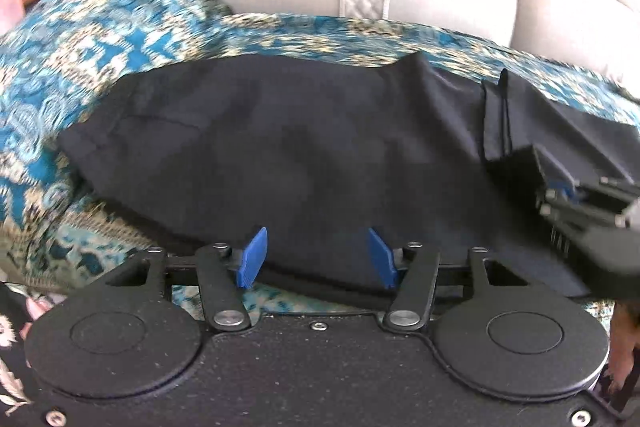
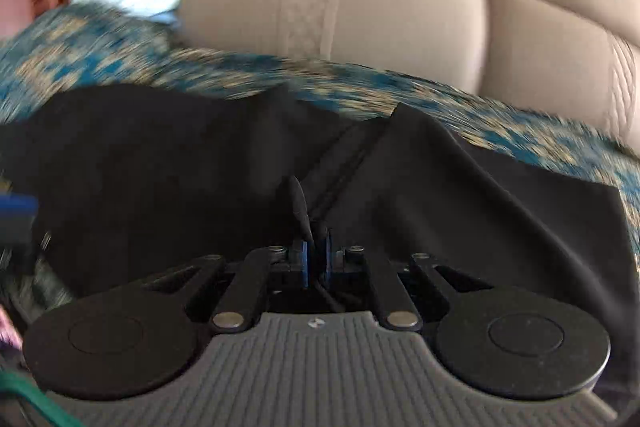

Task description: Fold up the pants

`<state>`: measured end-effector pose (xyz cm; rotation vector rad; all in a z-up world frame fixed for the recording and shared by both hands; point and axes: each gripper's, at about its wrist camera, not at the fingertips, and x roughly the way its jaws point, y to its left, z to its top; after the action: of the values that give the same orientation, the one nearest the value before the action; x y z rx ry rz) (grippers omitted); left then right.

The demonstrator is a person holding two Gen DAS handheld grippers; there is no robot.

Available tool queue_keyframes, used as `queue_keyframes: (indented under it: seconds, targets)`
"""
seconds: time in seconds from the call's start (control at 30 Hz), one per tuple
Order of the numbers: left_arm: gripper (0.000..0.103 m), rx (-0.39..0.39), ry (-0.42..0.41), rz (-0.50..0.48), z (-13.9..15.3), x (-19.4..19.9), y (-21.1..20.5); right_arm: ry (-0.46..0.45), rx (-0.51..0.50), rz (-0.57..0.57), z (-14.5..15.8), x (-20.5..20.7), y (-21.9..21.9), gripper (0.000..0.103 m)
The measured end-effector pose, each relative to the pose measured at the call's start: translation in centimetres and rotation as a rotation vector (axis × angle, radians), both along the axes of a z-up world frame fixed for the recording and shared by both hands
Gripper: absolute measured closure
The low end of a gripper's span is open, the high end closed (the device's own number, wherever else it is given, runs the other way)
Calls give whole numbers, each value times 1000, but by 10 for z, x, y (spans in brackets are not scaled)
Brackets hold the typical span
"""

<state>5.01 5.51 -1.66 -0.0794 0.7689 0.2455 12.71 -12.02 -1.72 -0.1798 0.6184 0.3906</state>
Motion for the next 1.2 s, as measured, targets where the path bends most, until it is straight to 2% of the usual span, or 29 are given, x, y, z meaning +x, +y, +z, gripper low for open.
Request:
queue_keyframes:
  seconds: [0.13,0.2,0.3,0.33,0.37,0.43,0.5,0.57,0.6,0.77,0.83,0.9,1.0,1.1,1.13,1.17,1.2]
  targets:
    - [49,-25,-6,28,-1,-11,16,-7,-12,59,0,-19,16,92]
    - [49,-29,-9,24,-1,-15,20,-5,-21,69,2,-16,18,90]
    - [49,-30,-18,22,0,-19,23,-15,-20,105,3,-24,25,67]
    - [49,-32,-21,19,1,-20,24,-16,-15,118,2,-27,27,50]
    - [49,-36,-27,17,2,-22,26,-17,-11,134,2,-31,28,43]
    - [49,-43,-39,6,5,-22,28,-16,-1,171,3,-38,28,40]
    - [50,-53,-55,-17,8,-22,28,-16,-2,204,5,-48,26,39]
    - [61,-68,-68,-47,11,-21,26,-20,6,224,8,-56,21,38]
    - [62,-77,-70,-63,11,-20,25,-27,12,218,10,-60,18,38]
    - [63,-93,-78,-103,10,-16,17,-70,54,78,17,-61,-1,38]
    - [63,-94,-69,-102,8,-15,14,-92,-2,41,15,-57,1,37]
    - [63,-100,-58,-93,5,-15,14,-104,-58,57,10,-55,10,33]
    - [63,-100,-54,-79,4,-18,18,-64,-51,73,1,-51,25,32]
    - [63,-93,-51,-67,4,-22,24,-26,5,-1,-8,-43,31,31]
    - [63,-89,-49,-65,4,-23,26,-28,22,-16,-9,-44,31,39]
    - [63,-85,-46,-62,3,-24,28,-28,28,-28,-9,-43,32,51]
    - [63,-82,-43,-58,2,-25,30,-37,24,-32,-9,-44,34,58]
